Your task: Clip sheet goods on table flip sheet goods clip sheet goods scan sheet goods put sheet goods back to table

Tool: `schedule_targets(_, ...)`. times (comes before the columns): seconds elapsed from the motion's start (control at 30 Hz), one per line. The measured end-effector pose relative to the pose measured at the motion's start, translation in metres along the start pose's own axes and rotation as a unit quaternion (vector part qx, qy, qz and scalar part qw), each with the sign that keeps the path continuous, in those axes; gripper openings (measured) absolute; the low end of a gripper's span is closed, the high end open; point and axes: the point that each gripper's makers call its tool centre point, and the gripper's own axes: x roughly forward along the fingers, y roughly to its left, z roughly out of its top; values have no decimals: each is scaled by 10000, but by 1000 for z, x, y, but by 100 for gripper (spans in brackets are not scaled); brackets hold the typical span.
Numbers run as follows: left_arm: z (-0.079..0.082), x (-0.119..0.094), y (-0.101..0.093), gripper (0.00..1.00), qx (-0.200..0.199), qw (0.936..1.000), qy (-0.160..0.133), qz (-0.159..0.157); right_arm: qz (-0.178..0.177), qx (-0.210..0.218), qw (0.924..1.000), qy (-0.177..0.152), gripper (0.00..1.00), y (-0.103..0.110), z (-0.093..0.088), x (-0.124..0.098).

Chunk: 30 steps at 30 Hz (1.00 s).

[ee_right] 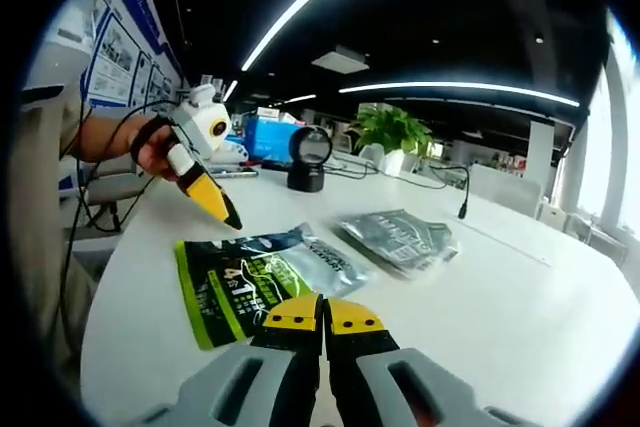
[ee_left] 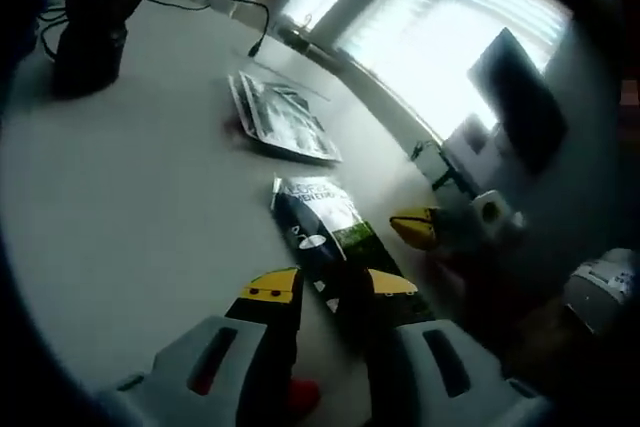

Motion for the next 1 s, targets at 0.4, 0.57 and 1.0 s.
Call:
schedule_targets(0.4,1,1,-5,21,107,9992,352,156,377,-129,9991,168,0,9,-8,7)
schedule_targets(0.57,-3,5,-1,22,101,9986,470,205,457,45,9989,82,0,13,-6,9)
schedule_targets(1.0,-6,10,-4,23,-289,9964,773,189,516,-8,9986,111,0,17,-10,10)
